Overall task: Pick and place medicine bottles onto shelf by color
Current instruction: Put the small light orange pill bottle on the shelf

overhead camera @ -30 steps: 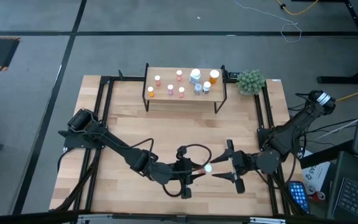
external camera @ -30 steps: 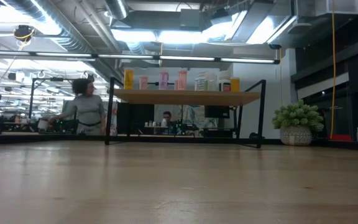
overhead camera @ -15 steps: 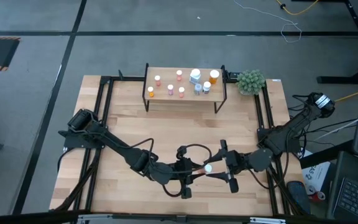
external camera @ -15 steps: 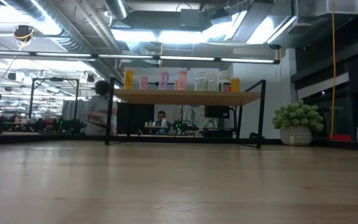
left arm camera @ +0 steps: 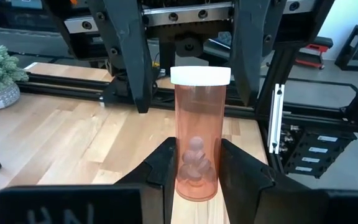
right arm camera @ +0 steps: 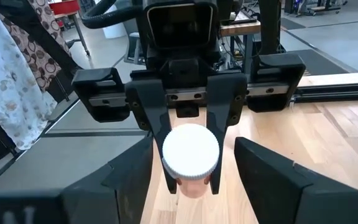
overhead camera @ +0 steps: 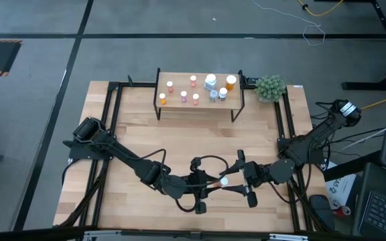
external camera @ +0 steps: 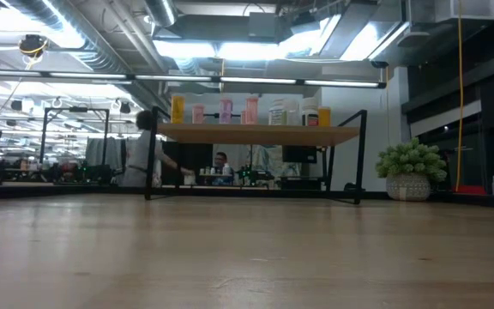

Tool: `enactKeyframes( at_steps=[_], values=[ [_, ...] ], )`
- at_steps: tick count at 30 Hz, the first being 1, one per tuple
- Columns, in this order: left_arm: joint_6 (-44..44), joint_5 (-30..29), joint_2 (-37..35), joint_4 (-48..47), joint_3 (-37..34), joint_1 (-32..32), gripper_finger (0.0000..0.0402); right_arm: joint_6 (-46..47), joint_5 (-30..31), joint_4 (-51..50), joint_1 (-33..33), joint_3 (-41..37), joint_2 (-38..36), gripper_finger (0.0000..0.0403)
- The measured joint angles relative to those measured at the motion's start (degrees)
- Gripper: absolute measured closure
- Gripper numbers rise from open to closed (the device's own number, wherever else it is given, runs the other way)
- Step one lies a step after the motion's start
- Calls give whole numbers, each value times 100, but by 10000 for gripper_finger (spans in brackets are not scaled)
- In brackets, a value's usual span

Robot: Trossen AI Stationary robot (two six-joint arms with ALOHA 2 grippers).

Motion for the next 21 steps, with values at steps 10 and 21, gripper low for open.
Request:
enactKeyframes(
  at_steps=[10, 21],
  values=[
    [-136, 0, 4, -100, -4, 2, 311, 146, -1, -85, 0, 0, -4, 194],
    [-134, 79, 4, -85, -4, 4, 311, 157, -9, -81, 2, 2, -4, 263]
  ],
)
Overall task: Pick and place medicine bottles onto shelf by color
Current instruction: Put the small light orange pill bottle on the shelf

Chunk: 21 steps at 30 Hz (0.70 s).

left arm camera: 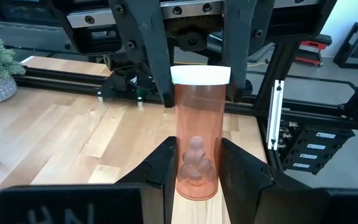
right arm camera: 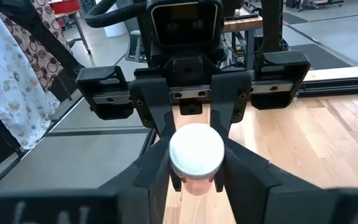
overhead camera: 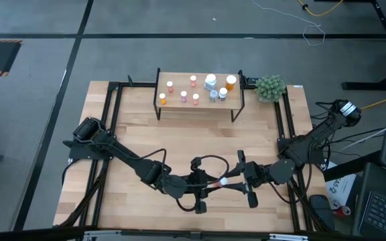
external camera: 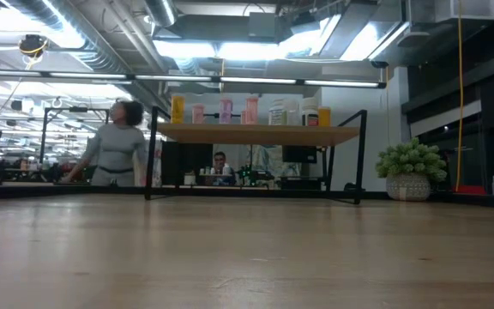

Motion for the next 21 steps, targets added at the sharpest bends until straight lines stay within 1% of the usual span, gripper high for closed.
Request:
enactKeyframes(
  at_steps=[3, 6, 15, 18, 21],
  values=[
    [2, 56, 0, 1, 0, 0, 311, 2, -13, 0, 2, 0, 0, 280],
    [49, 68, 0, 1, 0, 0, 302, 4, -17, 0, 2, 0, 0, 285],
    [179, 96, 0, -1, 0, -14, 229, 131, 13, 0, -2, 2, 0, 277],
    [182, 86, 0, -3, 0, -61, 216, 133, 8, 2, -2, 2, 0, 276],
    [195, -61, 0, -55, 0, -152, 213, 134, -14, 13, 0, 2, -11, 276]
  ],
)
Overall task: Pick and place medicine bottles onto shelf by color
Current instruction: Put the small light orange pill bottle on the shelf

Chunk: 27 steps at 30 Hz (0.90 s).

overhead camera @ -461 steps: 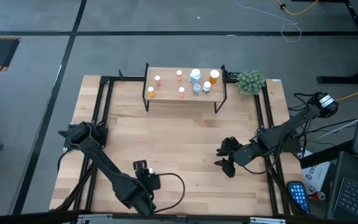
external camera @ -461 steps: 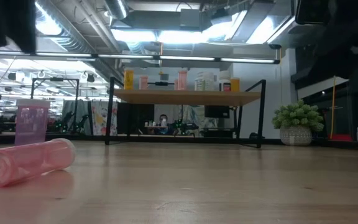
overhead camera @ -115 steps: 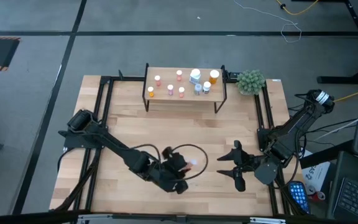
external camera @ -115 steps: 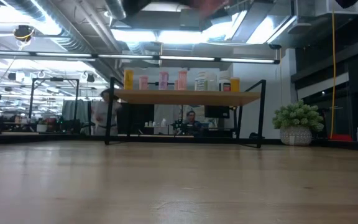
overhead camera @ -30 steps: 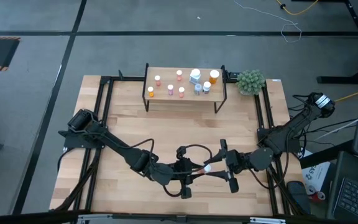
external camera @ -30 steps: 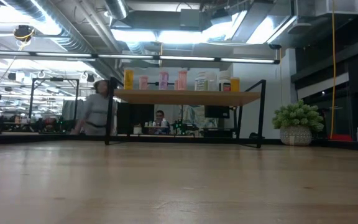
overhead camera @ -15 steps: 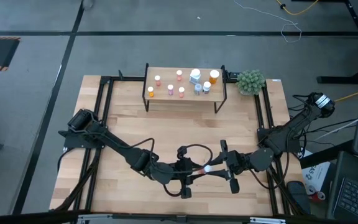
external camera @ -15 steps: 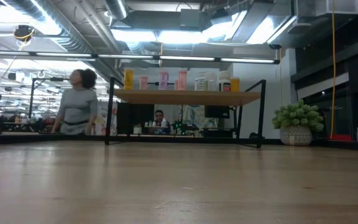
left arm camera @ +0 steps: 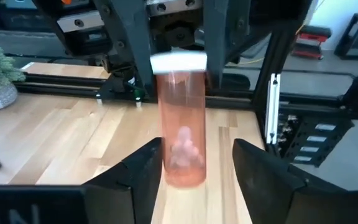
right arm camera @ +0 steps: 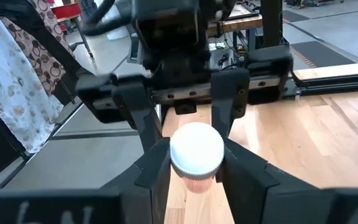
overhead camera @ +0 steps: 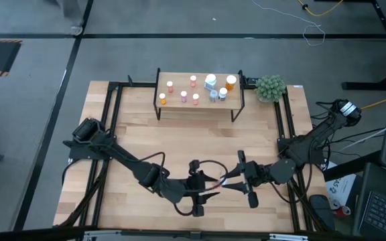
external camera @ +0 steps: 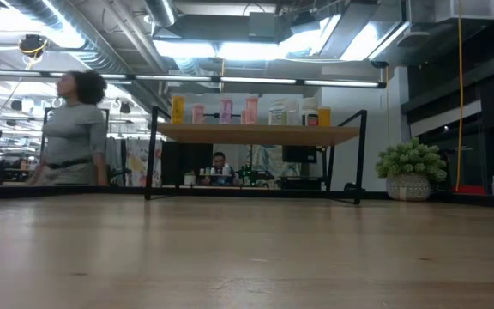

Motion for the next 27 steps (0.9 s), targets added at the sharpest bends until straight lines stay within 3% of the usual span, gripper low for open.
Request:
enactKeyframes(
  at_steps=[7, 15, 23, 27],
  values=[
    [-593, -769, -113, -1243, 0, -232, 214, -11, 24, -9, 2, 0, -265, 276],
    [-1944, -1019, -332, -3000, 2, -455, 215, -782, 344, -78, -179, 2, -807, 276],
    [-1995, -2018, -966, -4328, 2, -461, 215, -1524, 798, -734, -1227, 4, -1559, 276],
    [-1995, -2116, -1485, -4978, 2, -251, 215, -1857, 892, -1145, -2057, 4, -1854, 276]
  ],
)
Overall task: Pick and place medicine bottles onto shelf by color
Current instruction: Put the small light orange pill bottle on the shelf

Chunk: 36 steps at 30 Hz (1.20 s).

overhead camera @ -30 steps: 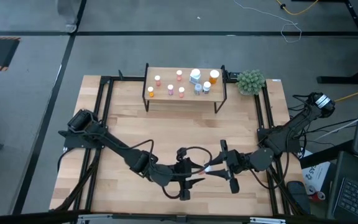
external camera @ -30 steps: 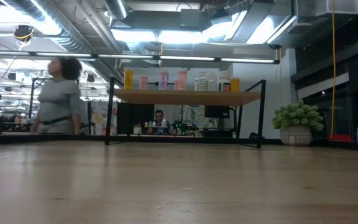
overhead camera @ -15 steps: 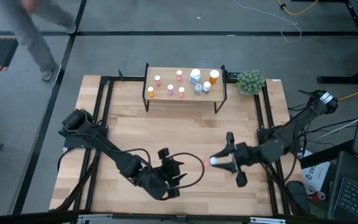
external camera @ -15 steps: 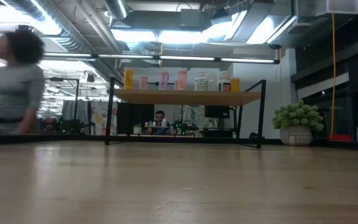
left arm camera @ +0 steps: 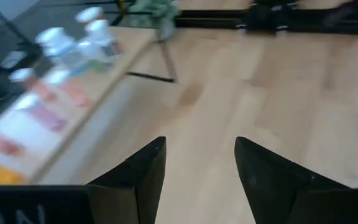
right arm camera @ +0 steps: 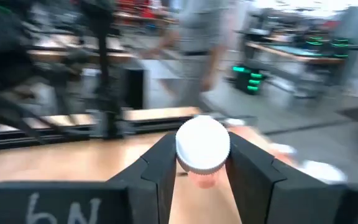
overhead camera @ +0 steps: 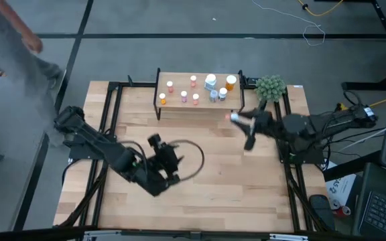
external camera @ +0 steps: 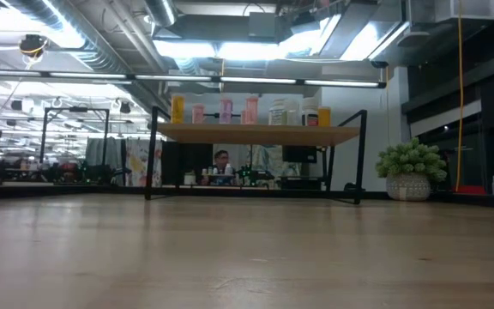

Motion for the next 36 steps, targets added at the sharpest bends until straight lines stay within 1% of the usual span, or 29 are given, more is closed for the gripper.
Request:
enactKeyframes(
  at_steps=[5, 7, 9, 12, 15, 19, 21, 24, 29, 33, 36],
  values=[
    [-3, -88, -444, -709, 0, 336, 215, -302, 1, -247, -1241, 0, -124, 276],
    [-3, -97, -516, -867, 2, 486, 215, -381, -23, -357, -1754, 0, -115, 276],
    [-1, -77, -568, -1103, 2, 618, 215, -353, -253, -477, -2269, 0, -87, 276],
    [-2, -89, -597, -1303, 4, 858, 215, -82, -909, -744, -3037, -2, -44, 276],
    [-38, -47, -591, -1547, 2, 1125, 215, 228, -1722, -976, -3741, -2, 61, 276],
    [-145, 114, -591, -1734, 2, 1526, 215, 589, -2815, -1369, -4472, -2, 365, 276],
    [-125, 113, -591, -1791, 2, 1685, 215, 668, -3161, -1540, -4675, -2, 571, 276],
    [-110, 131, -629, -1898, 0, 1885, 215, 673, -3384, -1622, -4789, -4, 872, 276],
    [-114, 135, -702, -2009, -3, 2101, 215, 679, -3423, -1671, -4797, -4, 1212, 276],
    [-110, 112, -753, -2015, 6, 2221, 215, 824, -3395, -1964, -4797, -4, 1261, 276],
    [-103, 125, -787, -2021, -2, 2285, 215, 939, -3232, -2070, -4797, -2, 1240, 276]
  ],
)
